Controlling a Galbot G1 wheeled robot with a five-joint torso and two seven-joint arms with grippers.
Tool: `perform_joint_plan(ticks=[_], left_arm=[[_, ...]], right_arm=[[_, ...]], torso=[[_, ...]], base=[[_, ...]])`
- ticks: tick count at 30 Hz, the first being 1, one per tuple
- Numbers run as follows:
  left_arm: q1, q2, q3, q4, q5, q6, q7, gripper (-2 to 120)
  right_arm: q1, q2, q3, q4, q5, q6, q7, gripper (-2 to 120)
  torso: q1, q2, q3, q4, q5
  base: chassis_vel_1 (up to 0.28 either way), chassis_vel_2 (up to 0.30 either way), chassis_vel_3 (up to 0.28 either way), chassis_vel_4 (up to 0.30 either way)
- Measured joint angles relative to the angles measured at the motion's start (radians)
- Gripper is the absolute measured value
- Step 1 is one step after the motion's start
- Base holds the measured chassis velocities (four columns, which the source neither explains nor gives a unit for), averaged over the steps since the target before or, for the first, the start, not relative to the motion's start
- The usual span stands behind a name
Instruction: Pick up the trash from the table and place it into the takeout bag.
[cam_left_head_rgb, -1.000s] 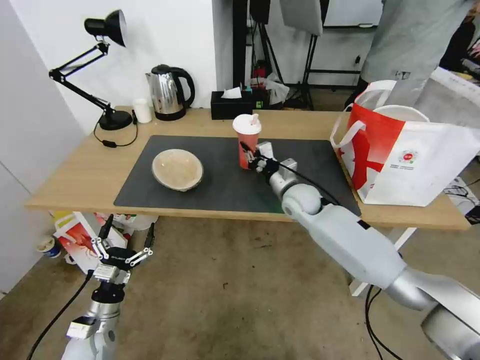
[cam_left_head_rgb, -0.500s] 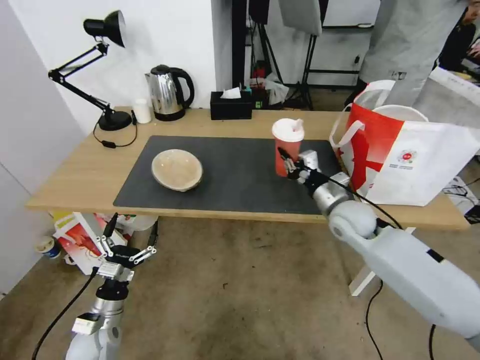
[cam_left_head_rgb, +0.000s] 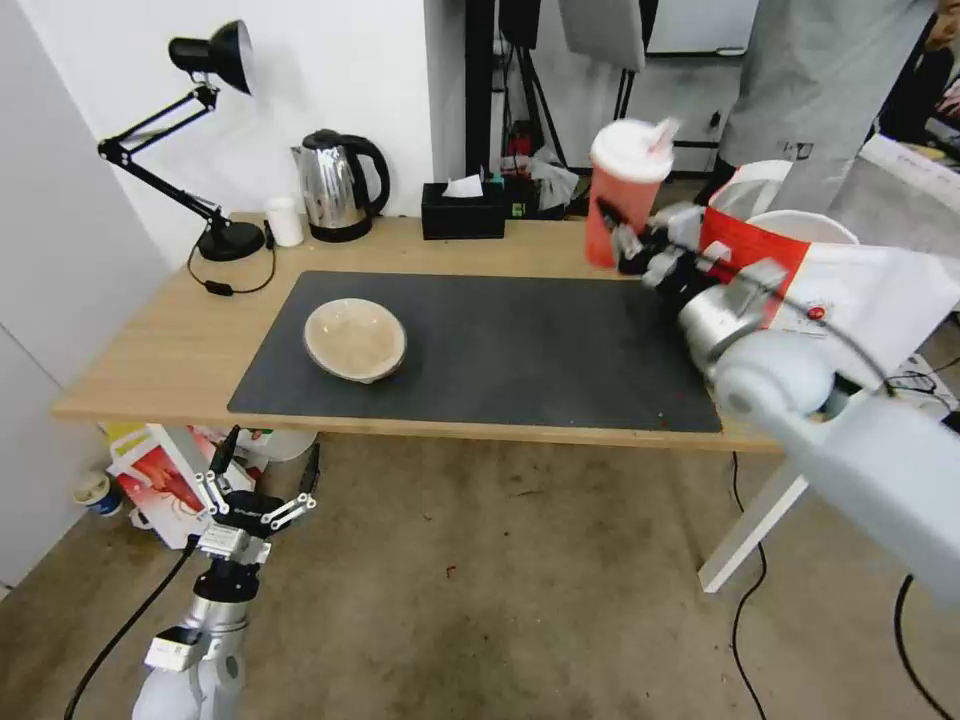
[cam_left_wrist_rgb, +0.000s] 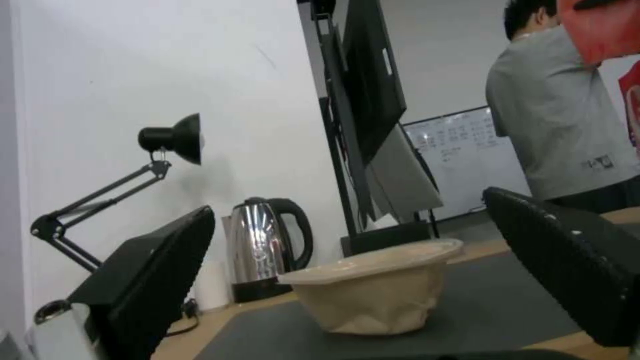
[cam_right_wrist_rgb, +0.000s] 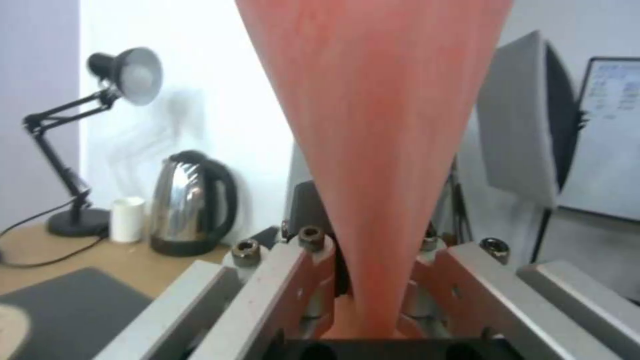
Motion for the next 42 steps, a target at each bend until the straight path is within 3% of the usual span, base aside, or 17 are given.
perform_joint_plan(ticks=[9,15,28,42], left_arm=[[0.000,0.000,0.009,0.000,0.001,0.000,0.000,100],[0.000,-0.001,0.013,0.000,0.004,0.000,0.001,100],[-0.001,0.000,0.013,0.001,0.008,0.001,0.003,100],[0.003,-0.001,0.010,0.000,0.013,0.001,0.004,100]], right_arm=[[0.073,-0.082,0.040,-0.023,0.072,-0.001,-0.001,3],[0.146,-0.130,0.057,-0.103,0.111,0.001,-0.008,3],[0.151,-0.145,0.125,-0.231,0.113,0.035,-0.031,3],[0.041,-0.141,0.198,-0.235,0.102,0.047,-0.032,3]], torso=[[0.000,0.000,0.000,-0.0001,-0.0004],[0.000,0.000,0.000,-0.0001,-0.0005],[0.000,0.000,0.000,0.0000,-0.0004],[0.000,0.000,0.000,0.0001,-0.0005]], base=[[0.000,0.000,0.000,0.000],[0.000,0.000,0.000,0.000],[0.000,0.000,0.000,0.000],[0.000,0.000,0.000,0.000]])
